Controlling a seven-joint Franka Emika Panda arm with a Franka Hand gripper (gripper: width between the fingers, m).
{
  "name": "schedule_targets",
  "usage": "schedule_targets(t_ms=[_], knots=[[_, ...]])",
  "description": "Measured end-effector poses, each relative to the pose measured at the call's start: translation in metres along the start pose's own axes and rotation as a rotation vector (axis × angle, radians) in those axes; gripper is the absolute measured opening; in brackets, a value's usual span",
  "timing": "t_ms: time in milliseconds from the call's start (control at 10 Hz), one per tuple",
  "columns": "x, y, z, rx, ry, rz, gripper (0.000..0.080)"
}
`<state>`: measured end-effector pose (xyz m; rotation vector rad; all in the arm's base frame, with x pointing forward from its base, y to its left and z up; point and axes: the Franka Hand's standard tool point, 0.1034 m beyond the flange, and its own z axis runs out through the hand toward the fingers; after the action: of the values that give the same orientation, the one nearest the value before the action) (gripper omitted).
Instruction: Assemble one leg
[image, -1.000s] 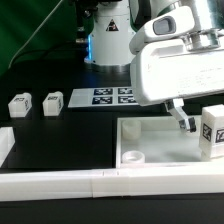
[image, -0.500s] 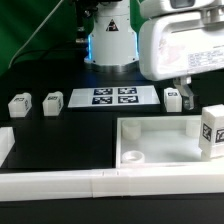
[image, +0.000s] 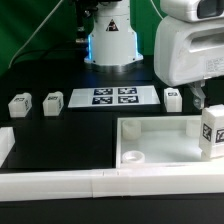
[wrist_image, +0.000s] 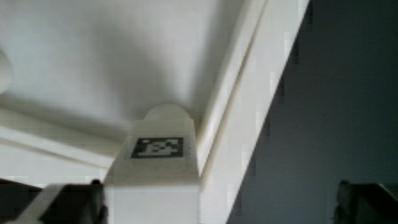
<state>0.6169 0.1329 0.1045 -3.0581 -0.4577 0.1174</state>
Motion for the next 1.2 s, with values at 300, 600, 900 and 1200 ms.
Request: schedule_targets(t_ms=[300, 600, 900, 1200], knots=[[0.013, 0.010, 0.002, -0.001, 0.007, 0.001, 0.0649], [0.017, 0.011, 0.011, 0.002, 0.010, 0.004, 0.0649], [0.013, 0.015, 0.029, 0.004, 0.000, 0.011, 0.0649], [0.013, 0.017, 0.029, 0.005, 0.000, 0.013, 0.0453]])
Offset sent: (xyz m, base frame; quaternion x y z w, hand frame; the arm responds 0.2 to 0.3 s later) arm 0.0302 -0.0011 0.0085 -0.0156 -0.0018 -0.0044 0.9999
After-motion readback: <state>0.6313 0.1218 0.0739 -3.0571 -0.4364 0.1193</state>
